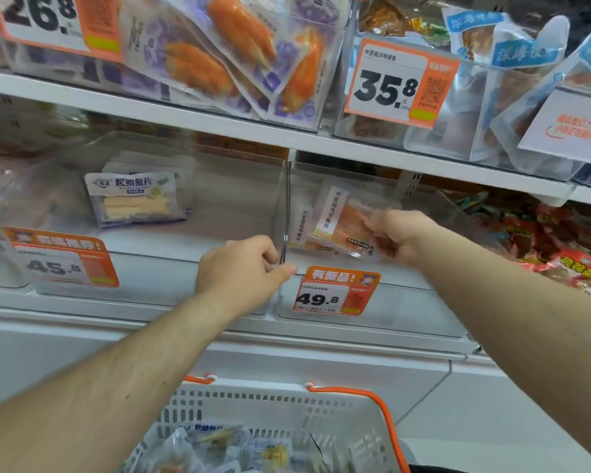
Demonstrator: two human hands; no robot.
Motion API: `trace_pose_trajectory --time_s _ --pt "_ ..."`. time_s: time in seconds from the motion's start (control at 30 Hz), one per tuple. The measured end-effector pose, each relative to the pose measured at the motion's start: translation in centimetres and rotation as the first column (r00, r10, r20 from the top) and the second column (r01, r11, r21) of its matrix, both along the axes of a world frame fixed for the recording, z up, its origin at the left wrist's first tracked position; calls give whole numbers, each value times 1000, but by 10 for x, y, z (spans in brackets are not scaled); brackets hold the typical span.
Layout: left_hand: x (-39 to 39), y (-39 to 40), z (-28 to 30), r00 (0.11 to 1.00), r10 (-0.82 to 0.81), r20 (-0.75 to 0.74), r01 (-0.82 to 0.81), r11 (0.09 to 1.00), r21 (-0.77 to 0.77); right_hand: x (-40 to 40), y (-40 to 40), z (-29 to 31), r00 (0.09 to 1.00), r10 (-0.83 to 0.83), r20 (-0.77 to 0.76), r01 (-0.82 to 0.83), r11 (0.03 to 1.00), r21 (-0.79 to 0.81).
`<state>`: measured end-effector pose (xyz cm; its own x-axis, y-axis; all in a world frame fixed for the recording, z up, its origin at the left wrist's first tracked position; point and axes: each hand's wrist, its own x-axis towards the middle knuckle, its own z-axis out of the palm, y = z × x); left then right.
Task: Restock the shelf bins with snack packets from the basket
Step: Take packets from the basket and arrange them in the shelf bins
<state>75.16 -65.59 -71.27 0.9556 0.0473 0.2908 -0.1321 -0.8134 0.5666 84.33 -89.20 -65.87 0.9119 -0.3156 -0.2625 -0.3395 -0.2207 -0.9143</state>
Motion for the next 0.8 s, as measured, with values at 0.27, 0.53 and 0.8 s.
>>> trace_pose_trajectory --time_s 0.27,0.53,0.8 --pt "1 -2 -2 998 62 22 -61 998 -15 46 24 -41 992 125 -16 -125 967 -223" --pt "0 -2 -2 998 67 14 -67 998 -18 56 25 -55 993 117 -25 -119 980 -161" --pt "-1 -3 -1 998 70 8 -70 997 -29 46 23 -52 994 108 -22 -111 977 -180"
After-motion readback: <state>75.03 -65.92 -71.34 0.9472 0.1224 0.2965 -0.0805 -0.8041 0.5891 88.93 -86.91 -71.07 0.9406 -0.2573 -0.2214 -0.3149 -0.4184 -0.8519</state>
